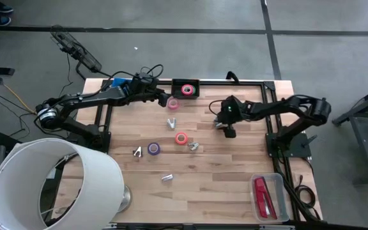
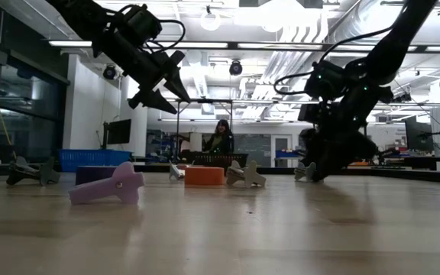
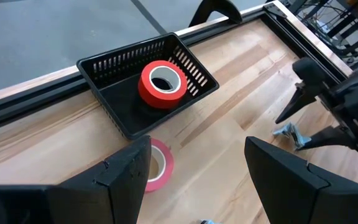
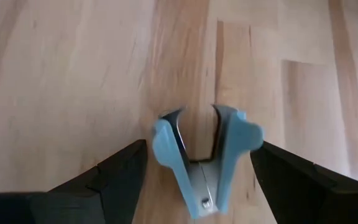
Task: Pick and place Stapler, Stapler remover, tape
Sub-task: Put the right light blue staple remover into the blue bin
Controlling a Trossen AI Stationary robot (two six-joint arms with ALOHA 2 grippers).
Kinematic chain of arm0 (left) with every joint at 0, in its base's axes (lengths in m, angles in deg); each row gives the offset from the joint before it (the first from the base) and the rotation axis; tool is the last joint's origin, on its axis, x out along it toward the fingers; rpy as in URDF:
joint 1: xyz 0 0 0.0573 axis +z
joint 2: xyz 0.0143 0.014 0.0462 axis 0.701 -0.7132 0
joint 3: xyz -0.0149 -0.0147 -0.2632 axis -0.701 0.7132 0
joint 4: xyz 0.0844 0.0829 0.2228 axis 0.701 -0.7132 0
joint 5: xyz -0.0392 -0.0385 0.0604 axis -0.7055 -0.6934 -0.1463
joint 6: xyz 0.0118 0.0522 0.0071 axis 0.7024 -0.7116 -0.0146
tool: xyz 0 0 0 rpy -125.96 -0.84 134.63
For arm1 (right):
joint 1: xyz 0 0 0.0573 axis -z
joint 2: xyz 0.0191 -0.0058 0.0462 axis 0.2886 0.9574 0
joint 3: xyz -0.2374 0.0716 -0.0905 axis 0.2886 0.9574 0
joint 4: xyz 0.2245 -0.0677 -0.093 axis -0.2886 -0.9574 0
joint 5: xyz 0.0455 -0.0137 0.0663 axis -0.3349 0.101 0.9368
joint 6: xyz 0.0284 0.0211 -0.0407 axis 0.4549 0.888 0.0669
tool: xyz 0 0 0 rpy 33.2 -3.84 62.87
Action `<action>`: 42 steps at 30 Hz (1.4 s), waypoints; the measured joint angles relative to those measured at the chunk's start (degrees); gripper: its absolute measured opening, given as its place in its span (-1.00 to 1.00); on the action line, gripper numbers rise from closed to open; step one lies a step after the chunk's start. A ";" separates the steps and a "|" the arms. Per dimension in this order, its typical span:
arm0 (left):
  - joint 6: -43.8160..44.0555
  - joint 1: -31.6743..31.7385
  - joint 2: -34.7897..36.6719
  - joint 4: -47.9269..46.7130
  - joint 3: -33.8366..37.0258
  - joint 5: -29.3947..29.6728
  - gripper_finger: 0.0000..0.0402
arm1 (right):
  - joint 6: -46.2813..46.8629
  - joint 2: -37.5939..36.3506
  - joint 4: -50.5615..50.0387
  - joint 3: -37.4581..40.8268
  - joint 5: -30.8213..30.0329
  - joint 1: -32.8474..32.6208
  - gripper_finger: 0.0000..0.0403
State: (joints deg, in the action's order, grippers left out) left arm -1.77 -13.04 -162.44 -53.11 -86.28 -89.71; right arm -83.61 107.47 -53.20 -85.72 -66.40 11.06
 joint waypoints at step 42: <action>-0.48 0.00 -0.02 1.52 0.01 -5.90 0.26 | 34.68 2.10 2.80 -11.61 12.23 -0.12 -0.52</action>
State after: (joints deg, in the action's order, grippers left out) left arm -2.25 -13.04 -162.47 -51.58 -86.27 -95.61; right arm -48.92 109.57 -50.39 -97.33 -54.17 10.94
